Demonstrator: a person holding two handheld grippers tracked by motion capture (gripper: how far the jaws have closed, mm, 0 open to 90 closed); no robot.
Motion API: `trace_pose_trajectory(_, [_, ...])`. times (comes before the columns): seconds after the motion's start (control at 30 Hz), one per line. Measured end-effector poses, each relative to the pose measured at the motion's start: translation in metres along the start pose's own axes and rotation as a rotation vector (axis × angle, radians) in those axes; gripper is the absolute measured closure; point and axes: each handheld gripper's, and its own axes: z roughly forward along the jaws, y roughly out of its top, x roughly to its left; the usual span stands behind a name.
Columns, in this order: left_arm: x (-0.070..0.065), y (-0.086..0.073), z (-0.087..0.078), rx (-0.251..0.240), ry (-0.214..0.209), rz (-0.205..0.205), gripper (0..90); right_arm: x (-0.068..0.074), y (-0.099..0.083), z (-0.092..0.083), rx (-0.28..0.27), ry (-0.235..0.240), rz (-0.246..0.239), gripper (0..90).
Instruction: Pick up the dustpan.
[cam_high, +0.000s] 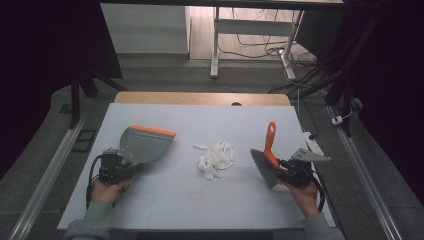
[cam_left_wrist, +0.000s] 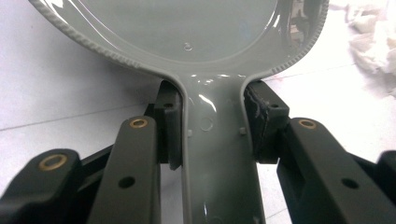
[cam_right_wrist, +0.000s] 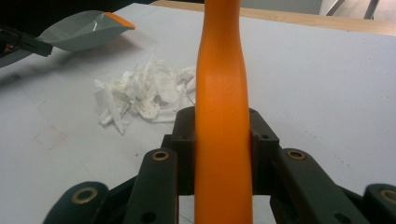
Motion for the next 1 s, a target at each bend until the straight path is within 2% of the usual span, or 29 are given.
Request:
trace_pose_trajectory(0.27, [0.002, 0.001, -0.006, -0.031, -0.032, 0.032, 61.2, 0.000, 0.002, -0.002, -0.028, 0.004, 0.005, 70.0])
trace_pose_trajectory(0.37, [0.000, 0.003, -0.009, -0.042, -0.044, 0.062, 61.1, 0.000, 0.004, -0.002, -0.044, 0.011, 0.012, 70.0])
trace_pose_trajectory(1.0, [-0.003, 0.004, -0.022, -0.093, -0.084, 0.152, 61.1, 0.004, 0.003, -0.004, -0.042, -0.005, 0.002, 70.0])
